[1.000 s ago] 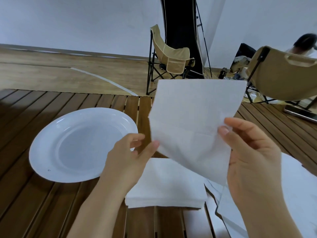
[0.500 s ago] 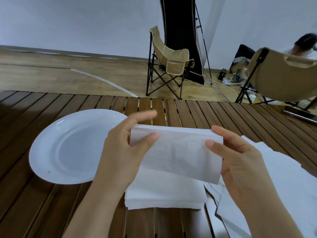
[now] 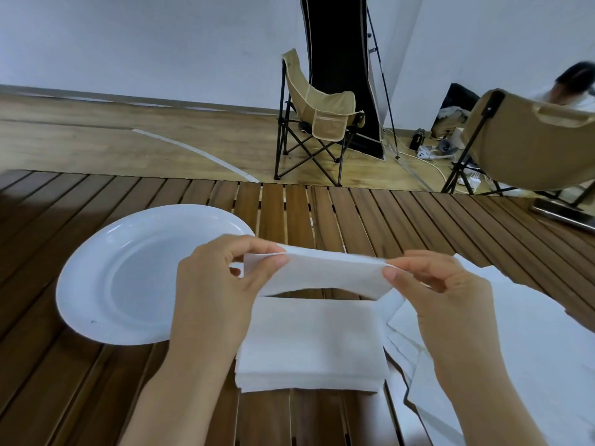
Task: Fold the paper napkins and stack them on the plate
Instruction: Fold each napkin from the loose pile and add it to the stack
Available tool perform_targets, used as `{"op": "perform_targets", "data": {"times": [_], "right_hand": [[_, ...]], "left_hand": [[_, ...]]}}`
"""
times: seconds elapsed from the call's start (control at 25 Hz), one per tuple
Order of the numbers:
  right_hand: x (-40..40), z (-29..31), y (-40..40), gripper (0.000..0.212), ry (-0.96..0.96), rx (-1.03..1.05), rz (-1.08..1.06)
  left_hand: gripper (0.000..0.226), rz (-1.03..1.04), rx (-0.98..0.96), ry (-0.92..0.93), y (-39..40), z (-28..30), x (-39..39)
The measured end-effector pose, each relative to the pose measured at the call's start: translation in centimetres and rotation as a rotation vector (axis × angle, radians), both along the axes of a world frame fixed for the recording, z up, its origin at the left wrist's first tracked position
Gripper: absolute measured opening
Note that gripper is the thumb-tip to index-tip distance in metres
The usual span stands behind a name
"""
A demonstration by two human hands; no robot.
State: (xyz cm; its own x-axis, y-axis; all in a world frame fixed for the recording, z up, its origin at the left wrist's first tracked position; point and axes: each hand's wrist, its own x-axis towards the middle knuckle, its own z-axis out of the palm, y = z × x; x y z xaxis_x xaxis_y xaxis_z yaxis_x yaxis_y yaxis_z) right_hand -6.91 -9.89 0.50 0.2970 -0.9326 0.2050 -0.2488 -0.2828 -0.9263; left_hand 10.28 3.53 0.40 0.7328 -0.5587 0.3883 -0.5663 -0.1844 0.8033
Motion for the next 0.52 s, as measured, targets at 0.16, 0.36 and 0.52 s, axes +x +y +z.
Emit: {"op": "perform_targets", "data": {"times": [0.16,0.36,0.52], "right_hand": [[0.2,0.0,0.0,0.008,-0.021,0.018,0.006],[1.1,-0.7,0.4,0.003,0.028,0.091,-0.072],[1.3,-2.7,0.1,0.026,0.132,0.284,-0.085]], "left_hand": [[0.005,0.011,0.022,-0.021,0.0,0.2,0.0],[0.009,0.07,0.104,0.011,-0.7,-0.6,-0.2],[0.014,0.161,0.231,0.097,-1.1,-2.5,0.0]]}}
